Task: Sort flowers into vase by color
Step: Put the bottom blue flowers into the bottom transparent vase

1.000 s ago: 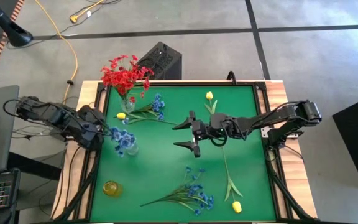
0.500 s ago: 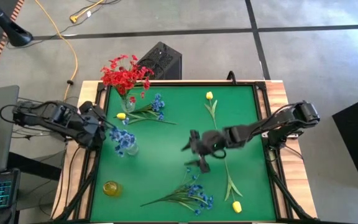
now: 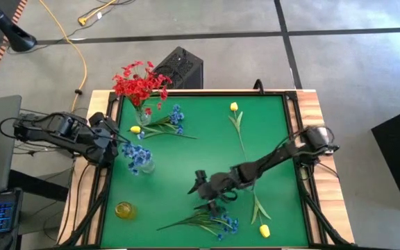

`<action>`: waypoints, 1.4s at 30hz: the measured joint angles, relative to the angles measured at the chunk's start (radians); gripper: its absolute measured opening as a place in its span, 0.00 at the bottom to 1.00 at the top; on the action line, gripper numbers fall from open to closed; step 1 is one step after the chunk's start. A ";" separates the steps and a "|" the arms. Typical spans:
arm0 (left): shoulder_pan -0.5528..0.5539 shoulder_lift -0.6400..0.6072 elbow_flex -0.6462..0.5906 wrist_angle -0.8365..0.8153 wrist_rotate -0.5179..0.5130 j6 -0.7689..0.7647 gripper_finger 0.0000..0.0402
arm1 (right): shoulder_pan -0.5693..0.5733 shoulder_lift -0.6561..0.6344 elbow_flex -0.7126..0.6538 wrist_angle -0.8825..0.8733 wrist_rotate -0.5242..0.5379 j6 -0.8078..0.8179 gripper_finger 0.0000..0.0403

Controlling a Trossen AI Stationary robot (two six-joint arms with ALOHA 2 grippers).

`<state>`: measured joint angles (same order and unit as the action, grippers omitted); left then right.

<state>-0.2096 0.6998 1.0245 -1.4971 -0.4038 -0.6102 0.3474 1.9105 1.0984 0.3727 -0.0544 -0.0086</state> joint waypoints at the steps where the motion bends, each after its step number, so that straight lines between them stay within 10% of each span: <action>1: 0.000 0.000 0.000 0.000 0.009 0.000 0.46 | 0.003 0.030 0.036 -0.026 0.000 0.000 0.80; 12: 0.000 0.000 0.000 0.000 0.057 -0.001 0.46 | 0.053 0.253 0.409 -0.412 0.007 0.035 0.80; 27: 0.000 0.000 0.000 -0.018 0.114 -0.003 0.46 | 0.139 0.329 0.469 -0.663 0.196 0.192 0.76; 33: 0.000 0.000 0.000 -0.067 0.252 -0.002 0.46 | 0.149 0.322 0.468 -0.699 0.196 0.194 0.60; 42: 0.000 0.000 0.008 -0.074 0.246 -0.003 0.46 | 0.106 0.232 0.460 -0.824 0.208 0.075 0.10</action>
<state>-0.2100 0.6998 1.0324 -1.5715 -0.1576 -0.6136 0.4533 2.1421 1.5589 -0.4512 0.1536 0.0668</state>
